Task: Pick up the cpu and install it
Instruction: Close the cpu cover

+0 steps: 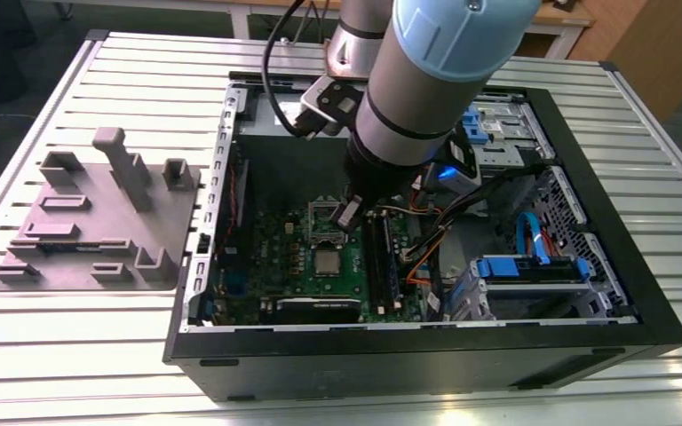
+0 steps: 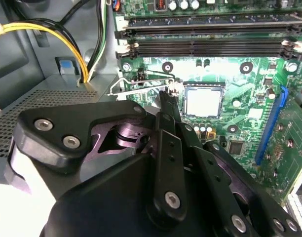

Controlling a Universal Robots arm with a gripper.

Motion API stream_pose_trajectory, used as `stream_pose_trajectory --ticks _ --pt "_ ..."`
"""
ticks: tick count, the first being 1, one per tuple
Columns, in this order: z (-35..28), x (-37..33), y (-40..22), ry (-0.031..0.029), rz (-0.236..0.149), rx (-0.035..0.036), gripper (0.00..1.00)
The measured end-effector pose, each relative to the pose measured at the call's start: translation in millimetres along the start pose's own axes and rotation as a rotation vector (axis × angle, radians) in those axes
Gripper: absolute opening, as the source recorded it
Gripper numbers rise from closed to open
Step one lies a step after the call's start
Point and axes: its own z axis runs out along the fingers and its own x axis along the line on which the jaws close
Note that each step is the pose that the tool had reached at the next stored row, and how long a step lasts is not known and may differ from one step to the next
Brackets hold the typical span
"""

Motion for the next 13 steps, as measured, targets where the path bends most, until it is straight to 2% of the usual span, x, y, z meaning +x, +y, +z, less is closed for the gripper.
stream_pose_trajectory --ticks 3,7,9,13 --pt "2.0 -4.4 1.5 0.0002 0.000 0.0002 0.10" --pt "5.3 -12.4 5.2 0.0123 0.001 0.0083 0.10" --pt "6.5 -14.1 5.2 0.0159 0.001 0.0107 0.10" --pt "7.8 -15.6 3.7 0.0163 0.002 0.0110 0.10"
